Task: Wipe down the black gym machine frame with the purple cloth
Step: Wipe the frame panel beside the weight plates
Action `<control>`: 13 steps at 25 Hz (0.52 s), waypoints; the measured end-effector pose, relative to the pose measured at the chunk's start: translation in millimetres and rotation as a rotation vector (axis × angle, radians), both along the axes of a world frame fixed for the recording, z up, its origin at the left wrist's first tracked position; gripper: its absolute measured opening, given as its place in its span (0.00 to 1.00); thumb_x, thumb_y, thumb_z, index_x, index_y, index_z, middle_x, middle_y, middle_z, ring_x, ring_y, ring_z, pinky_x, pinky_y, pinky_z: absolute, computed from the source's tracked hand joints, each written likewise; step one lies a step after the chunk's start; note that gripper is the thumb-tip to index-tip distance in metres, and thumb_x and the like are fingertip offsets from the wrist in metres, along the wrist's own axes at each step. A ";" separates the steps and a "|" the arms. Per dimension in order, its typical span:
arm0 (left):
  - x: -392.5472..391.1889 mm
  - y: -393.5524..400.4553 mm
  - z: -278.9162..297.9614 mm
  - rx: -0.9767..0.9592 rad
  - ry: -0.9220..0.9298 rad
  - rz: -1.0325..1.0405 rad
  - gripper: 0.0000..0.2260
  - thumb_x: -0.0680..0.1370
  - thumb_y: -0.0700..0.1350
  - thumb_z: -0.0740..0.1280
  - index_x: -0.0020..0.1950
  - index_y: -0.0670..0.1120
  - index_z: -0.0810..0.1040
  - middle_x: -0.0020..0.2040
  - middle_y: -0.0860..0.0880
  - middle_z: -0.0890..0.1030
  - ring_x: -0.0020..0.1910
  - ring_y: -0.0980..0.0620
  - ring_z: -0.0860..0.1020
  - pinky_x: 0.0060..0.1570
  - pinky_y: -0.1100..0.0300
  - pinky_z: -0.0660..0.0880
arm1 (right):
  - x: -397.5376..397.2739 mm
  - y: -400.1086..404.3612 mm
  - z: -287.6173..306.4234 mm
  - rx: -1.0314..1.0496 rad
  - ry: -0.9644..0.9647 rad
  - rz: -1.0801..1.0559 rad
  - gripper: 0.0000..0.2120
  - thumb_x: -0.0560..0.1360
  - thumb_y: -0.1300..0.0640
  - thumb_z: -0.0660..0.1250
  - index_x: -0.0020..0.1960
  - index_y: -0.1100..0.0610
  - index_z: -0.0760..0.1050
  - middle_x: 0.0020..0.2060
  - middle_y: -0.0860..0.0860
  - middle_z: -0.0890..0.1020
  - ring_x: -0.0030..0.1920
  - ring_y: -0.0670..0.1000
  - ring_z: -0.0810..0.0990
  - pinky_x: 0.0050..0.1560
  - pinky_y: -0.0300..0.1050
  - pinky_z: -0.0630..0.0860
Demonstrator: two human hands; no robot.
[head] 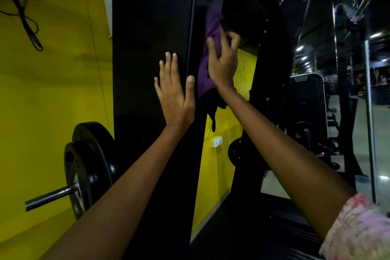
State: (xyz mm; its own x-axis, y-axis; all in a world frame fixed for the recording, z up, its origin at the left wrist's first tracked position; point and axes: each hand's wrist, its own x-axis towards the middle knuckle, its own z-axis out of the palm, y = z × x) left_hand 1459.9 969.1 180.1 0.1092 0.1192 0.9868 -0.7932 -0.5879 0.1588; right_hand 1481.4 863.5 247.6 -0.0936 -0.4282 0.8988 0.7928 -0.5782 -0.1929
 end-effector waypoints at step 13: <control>-3.3 -0.3 0.7 0.009 0.006 0.027 0.36 0.78 0.67 0.43 0.77 0.44 0.57 0.78 0.47 0.57 0.77 0.49 0.51 0.73 0.50 0.44 | -8.2 -8.7 27.5 -0.106 -0.078 -0.095 0.20 0.77 0.53 0.62 0.64 0.64 0.75 0.55 0.65 0.75 0.54 0.59 0.77 0.48 0.31 0.64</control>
State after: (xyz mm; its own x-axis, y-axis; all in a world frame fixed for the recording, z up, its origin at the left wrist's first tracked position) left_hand 1456.6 968.9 180.8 0.1122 0.1134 0.9872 -0.7760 -0.6105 0.1583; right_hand 1473.2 854.8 275.2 -0.2006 -0.3171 0.9269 0.7435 -0.6654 -0.0668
